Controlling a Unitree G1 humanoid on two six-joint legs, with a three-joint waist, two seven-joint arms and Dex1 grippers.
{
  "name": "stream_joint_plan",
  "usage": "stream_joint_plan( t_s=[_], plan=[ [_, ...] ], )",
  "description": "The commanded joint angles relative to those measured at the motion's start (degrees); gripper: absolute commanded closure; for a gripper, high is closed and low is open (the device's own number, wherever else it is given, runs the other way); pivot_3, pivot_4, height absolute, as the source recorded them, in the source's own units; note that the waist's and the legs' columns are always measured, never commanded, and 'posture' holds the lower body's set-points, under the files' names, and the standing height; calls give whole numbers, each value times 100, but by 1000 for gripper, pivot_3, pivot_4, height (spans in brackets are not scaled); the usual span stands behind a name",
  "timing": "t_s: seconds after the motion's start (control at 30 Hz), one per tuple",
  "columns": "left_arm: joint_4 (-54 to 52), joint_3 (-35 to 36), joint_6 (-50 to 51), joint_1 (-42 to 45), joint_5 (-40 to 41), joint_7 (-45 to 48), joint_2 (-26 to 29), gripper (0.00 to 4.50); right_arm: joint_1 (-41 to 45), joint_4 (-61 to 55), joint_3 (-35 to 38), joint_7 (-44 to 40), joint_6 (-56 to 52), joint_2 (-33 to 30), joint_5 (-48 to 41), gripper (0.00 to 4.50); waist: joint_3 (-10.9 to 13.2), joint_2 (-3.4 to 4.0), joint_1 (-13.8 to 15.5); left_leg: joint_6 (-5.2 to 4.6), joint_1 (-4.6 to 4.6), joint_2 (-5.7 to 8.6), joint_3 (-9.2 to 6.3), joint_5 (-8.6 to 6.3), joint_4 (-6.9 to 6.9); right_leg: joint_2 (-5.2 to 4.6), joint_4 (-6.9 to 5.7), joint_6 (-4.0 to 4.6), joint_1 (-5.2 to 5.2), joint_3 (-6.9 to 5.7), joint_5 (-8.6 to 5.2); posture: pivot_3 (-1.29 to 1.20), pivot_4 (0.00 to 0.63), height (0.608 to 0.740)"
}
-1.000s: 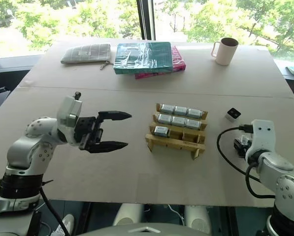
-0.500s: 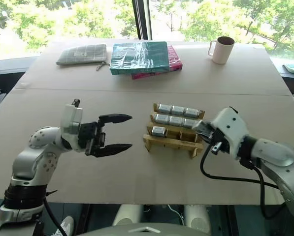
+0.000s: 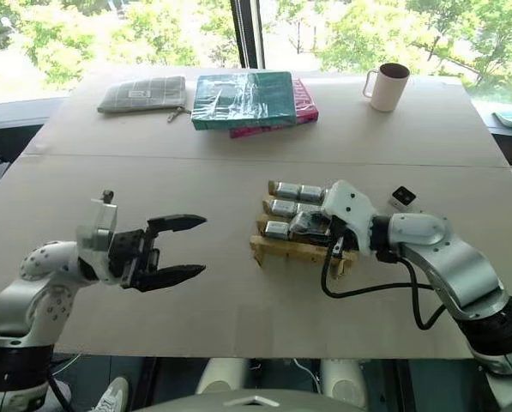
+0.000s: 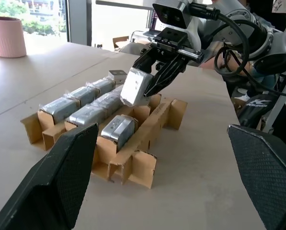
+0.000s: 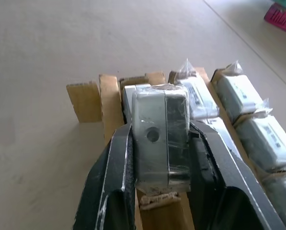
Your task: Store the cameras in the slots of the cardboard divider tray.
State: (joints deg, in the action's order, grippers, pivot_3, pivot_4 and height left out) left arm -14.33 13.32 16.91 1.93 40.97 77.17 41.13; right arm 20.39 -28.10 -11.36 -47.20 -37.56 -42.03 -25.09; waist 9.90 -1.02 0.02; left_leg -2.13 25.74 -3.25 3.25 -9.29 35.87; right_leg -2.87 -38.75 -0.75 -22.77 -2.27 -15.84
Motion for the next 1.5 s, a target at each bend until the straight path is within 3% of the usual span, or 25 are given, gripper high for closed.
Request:
stream_joint_plan(
  t_s=[0.03,0.5,0.93,1.4,1.47,1.5],
  plan=[
    [-276,299,-95,-209,161,52,129,0,-5,69,-159,-214,245,-36,215,3662,0,0,-6,0,-2,-1,-1,0,0,0,-1,3,0,0,-2,0,150,740],
    [-324,266,-199,-260,130,-10,94,0,107,847,-644,-771,1029,-92,1078,3662,-4,-4,-3,1,-6,1,1,-1,0,-8,0,15,3,-1,-8,0,150,740],
    [-325,197,-170,-226,144,-98,62,0,-92,703,-125,-797,711,-67,657,3662,-4,-4,39,5,-4,2,1,-3,-4,-15,3,17,2,0,-8,0,150,740],
    [-207,150,-169,-55,94,-6,131,0,219,931,-648,-1129,901,-41,1085,3662,-4,-4,76,-1,0,5,4,-2,-10,-16,11,17,-2,-2,-8,0,150,740],
    [-198,135,-175,-35,81,10,135,0,346,1039,-695,-1144,901,10,1167,2631,-4,-4,74,-1,-1,5,5,-2,-11,-15,11,17,-2,-1,-8,0,150,740],
    [-195,128,-177,-19,75,12,134,0,395,1072,-697,-1175,952,8,1203,2353,-4,-4,73,-1,-1,5,5,-2,-11,-14,11,17,-1,-2,-8,0,150,740]
  ],
)
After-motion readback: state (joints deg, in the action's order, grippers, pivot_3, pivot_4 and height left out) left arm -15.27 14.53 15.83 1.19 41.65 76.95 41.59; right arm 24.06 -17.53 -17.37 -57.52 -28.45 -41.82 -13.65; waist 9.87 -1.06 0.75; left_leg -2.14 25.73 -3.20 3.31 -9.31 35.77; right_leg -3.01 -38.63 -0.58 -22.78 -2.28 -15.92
